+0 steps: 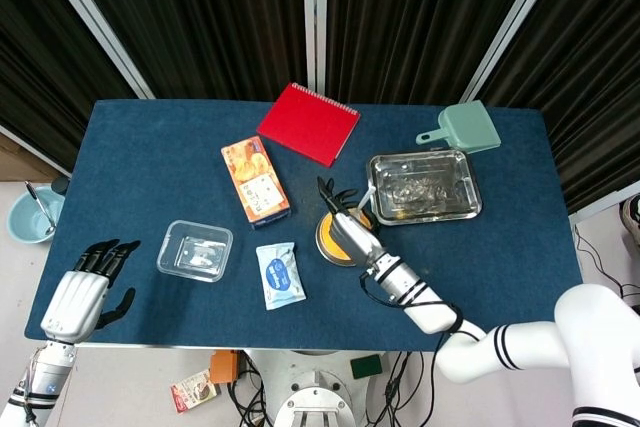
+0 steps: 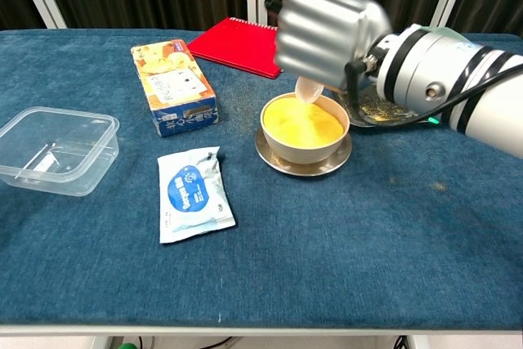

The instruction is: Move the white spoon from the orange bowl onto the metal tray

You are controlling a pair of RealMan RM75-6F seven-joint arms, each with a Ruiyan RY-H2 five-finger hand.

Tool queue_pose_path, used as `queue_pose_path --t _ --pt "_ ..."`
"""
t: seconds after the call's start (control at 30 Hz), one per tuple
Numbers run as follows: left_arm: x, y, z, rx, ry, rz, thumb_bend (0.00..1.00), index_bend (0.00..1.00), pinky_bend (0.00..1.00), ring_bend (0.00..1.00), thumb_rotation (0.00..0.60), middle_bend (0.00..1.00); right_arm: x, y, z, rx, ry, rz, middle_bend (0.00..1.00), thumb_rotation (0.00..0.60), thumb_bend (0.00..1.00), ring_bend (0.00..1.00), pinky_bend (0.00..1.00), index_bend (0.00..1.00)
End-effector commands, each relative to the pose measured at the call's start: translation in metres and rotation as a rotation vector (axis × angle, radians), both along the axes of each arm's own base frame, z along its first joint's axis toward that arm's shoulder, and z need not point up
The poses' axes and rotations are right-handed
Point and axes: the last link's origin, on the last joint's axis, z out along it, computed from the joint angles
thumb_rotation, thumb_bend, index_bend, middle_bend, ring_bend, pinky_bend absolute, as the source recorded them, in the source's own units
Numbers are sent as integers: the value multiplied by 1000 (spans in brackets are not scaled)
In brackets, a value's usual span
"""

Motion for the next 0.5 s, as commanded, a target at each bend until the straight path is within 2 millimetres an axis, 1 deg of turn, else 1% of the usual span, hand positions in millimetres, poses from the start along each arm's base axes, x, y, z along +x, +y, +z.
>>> queue_pose_path --t 0.03,0.17,0.27,0.37,0.5 --pt "0 0 0 0 0 4 392 107 136 113 600 172 -11 -8 18 19 -183 -124 422 600 494 168 0 787" --pt "2 1 -1 -5 0 -5 392 107 136 113 600 172 -27 -14 30 37 -348 -243 418 600 492 168 0 781" --pt "5 2 -2 -11 1 -13 392 107 135 113 600 172 -42 -22 40 29 -451 -343 410 600 492 168 0 777" --pt "6 2 -4 -17 3 -11 392 107 136 112 600 172 -64 -36 50 4 -544 -451 405 600 492 167 0 775" --pt "6 1 -5 -17 4 -6 392 107 135 113 600 172 -93 -54 51 -8 -620 -587 398 600 492 167 0 765"
